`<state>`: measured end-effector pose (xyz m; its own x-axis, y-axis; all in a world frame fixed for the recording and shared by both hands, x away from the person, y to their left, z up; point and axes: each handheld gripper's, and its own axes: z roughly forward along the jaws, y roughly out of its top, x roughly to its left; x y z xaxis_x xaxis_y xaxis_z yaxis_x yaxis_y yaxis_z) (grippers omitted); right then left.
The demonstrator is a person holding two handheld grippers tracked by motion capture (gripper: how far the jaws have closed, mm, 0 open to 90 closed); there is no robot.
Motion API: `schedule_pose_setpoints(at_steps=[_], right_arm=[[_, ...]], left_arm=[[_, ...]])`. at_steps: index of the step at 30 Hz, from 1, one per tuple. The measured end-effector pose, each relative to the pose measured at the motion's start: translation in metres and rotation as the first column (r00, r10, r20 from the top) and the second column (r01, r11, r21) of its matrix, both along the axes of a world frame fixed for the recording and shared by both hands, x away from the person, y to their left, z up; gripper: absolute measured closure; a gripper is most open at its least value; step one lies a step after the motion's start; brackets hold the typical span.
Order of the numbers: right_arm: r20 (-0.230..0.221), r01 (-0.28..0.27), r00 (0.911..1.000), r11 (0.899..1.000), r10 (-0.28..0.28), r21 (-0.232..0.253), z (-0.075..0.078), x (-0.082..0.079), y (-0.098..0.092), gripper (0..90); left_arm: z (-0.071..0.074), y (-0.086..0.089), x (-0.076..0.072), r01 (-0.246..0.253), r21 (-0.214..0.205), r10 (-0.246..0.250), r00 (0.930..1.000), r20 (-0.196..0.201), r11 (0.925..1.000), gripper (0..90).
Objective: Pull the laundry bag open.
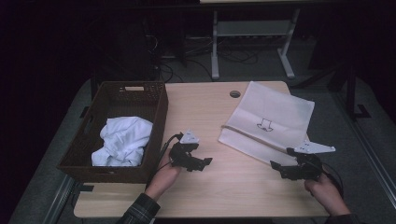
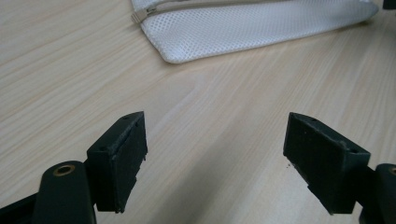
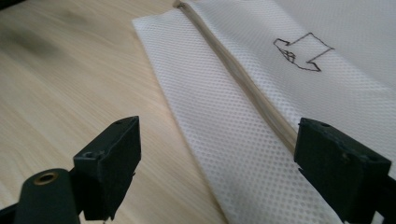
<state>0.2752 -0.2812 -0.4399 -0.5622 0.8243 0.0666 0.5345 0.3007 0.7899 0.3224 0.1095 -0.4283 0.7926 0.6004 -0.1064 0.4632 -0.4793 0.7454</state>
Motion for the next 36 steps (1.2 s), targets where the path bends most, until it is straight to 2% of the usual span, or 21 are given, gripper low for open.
schedule_pose_setpoints(at_steps=[6,13,19,28,31,36], right_arm=[[0.006,-0.023,0.9997,1.000,0.023,0.000,0.000,-0.001,0.011,13.7],[0.003,-0.042,0.9991,0.999,0.042,0.000,-0.003,-0.002,0.025,13.7],[0.004,-0.072,0.9974,0.997,0.072,-0.007,-0.009,-0.002,0.039,13.7],[-0.003,-0.158,0.9874,0.987,0.158,0.007,-0.014,-0.009,0.065,13.5],[-0.007,-0.182,0.9832,0.983,0.182,0.006,-0.016,-0.011,0.073,13.4],[-0.013,-0.214,0.9768,0.977,0.214,0.001,-0.018,-0.013,0.081,13.3]], left_arm=[[0.000,0.011,-0.012,-0.024,-0.020,0.025,0.9993,0.029,0.9995,20.7],[-0.004,0.026,-0.023,-0.053,-0.029,0.054,0.9978,0.039,0.9982,20.6],[-0.009,0.033,-0.031,-0.047,-0.025,0.048,0.9980,0.041,0.9986,20.0],[-0.012,0.043,-0.037,-0.045,-0.032,0.046,0.9976,0.052,0.9985,20.2],[-0.011,0.042,-0.039,-0.033,-0.009,0.034,0.9970,0.069,0.9994,18.9],[-0.009,0.042,-0.036,-0.033,-0.020,0.034,0.9979,0.055,0.9993,18.6]])
